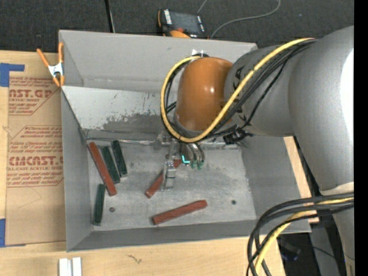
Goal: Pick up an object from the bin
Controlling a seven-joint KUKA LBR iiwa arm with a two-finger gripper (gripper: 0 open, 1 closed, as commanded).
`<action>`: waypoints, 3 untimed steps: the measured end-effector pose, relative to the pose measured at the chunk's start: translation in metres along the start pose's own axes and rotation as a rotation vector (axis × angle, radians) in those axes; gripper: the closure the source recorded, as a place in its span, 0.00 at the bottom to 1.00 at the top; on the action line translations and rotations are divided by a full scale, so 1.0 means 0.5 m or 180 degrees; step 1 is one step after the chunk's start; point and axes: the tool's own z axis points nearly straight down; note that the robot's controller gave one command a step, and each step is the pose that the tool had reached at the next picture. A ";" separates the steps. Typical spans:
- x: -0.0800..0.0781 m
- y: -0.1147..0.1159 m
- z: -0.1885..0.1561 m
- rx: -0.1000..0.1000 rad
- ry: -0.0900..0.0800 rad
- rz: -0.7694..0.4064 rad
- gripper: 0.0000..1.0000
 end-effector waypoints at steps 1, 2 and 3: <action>0.000 -0.012 0.116 0.0004 -0.0012 -0.0661 0.00; -0.001 -0.011 0.116 0.0000 -0.0024 -0.0661 0.00; -0.001 -0.010 0.116 0.0000 -0.0026 -0.0660 0.00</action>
Offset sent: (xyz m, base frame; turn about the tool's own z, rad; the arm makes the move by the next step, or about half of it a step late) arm 0.0007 -0.0067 -0.0559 -0.2067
